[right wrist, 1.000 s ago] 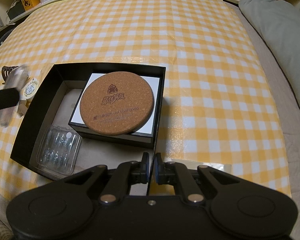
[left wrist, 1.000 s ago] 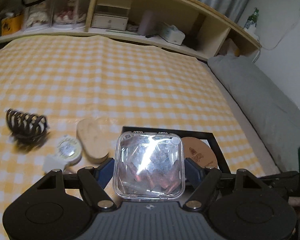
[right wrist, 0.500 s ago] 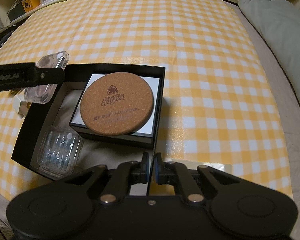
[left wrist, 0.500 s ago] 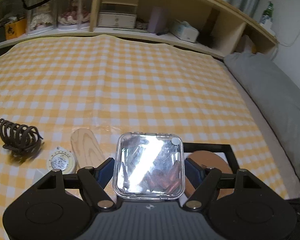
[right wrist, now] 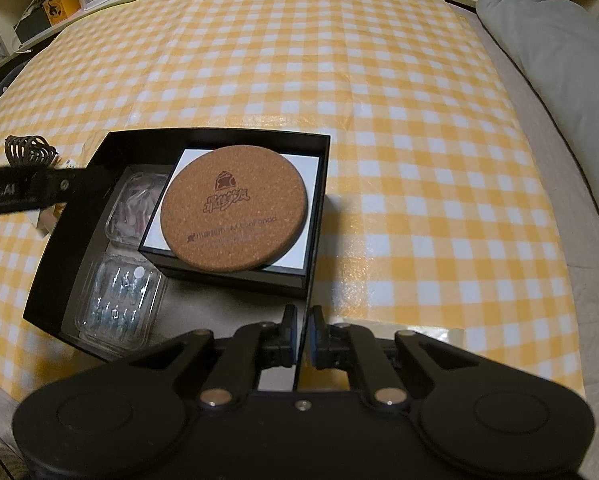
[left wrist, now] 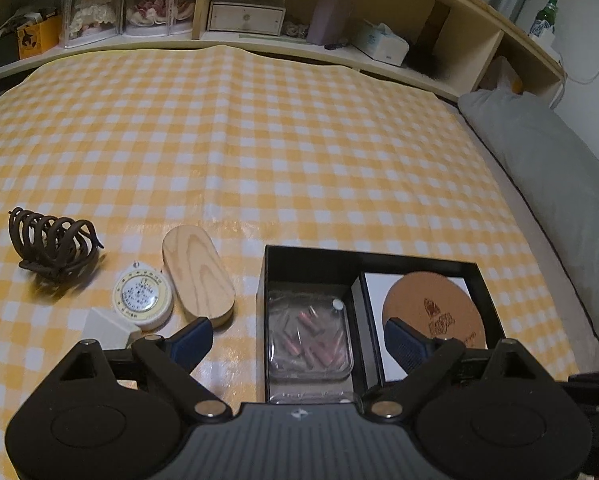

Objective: Organize rigid objects
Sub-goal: 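Open the left tool to release the nail-tip case and withdraw, then move the left tool to the black claw hair clip and grasp it, then carry the claw clip with the left tool over the black tray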

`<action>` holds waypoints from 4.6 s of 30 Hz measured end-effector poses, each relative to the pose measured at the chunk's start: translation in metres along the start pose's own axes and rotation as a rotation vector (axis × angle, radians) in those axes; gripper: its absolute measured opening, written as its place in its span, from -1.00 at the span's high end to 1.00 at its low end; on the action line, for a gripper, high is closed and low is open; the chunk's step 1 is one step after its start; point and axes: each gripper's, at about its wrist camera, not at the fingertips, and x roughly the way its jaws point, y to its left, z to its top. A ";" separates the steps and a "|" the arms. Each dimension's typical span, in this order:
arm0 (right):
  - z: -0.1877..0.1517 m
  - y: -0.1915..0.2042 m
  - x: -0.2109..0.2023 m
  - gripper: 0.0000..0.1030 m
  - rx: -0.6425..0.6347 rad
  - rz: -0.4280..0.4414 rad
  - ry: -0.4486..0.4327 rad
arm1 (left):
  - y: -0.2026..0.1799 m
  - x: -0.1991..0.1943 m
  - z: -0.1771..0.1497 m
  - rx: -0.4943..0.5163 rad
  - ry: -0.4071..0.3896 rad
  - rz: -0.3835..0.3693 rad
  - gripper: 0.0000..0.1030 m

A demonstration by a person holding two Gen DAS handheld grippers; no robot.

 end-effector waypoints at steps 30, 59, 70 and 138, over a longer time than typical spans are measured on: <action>0.001 0.002 0.000 0.87 0.034 -0.040 -0.006 | 0.043 -0.072 -0.019 0.164 -0.075 0.062 -1.00; -0.003 0.012 0.003 0.87 0.012 -0.058 -0.008 | 0.174 0.003 -0.006 0.039 -0.209 0.283 -0.54; -0.005 0.014 0.004 0.85 0.006 -0.061 -0.007 | 0.179 0.016 -0.010 0.088 -0.211 0.241 -0.01; -0.005 0.021 -0.002 0.83 -0.008 -0.072 -0.015 | 0.115 -0.056 -0.049 0.260 0.182 0.129 0.17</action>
